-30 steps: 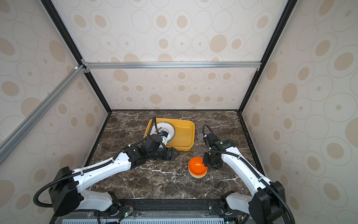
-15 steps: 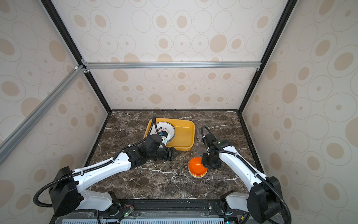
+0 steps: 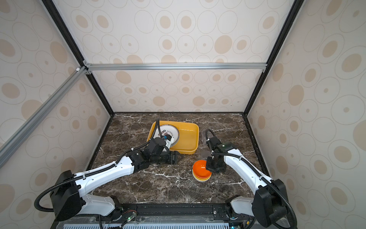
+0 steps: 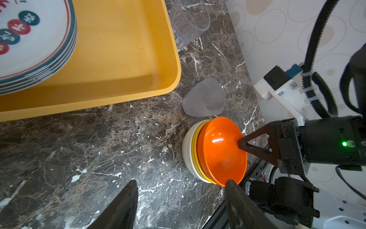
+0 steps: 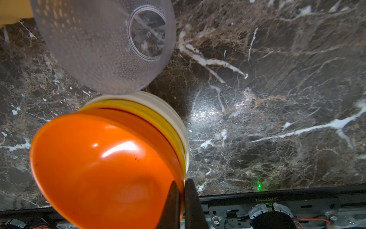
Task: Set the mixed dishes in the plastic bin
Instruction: 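Pinch the orange bowl's rim with the right gripper and lift it off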
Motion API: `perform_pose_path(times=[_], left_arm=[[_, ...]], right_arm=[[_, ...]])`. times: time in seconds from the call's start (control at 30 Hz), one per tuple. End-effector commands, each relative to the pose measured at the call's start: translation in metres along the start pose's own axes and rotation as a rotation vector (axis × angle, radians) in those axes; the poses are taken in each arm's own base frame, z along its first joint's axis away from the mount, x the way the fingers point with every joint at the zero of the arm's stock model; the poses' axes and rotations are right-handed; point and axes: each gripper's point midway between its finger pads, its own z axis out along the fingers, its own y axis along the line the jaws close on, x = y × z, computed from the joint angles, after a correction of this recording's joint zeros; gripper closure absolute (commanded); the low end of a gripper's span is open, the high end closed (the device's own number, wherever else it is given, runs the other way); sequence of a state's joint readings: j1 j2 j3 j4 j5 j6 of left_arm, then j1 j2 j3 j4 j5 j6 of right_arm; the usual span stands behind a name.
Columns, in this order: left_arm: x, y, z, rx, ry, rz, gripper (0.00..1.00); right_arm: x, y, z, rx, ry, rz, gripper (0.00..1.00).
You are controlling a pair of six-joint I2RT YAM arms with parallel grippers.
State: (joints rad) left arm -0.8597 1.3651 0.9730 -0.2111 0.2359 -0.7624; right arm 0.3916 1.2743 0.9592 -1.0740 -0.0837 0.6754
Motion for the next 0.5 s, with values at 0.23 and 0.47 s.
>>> perform_pose_path(times=[0.23,0.47], left_arm=[[-0.004,0.0,-0.006,-0.016,-0.035,-0.003,0.31],[-0.008,0.003,-0.012,-0.031,-0.066,-0.019,0.31]], right_arm=[[-0.002,0.002,-0.03,-0.019,-0.038,-0.039,1.0],[-0.01,0.01,-0.049,-0.047,-0.076,-0.067,1.0]])
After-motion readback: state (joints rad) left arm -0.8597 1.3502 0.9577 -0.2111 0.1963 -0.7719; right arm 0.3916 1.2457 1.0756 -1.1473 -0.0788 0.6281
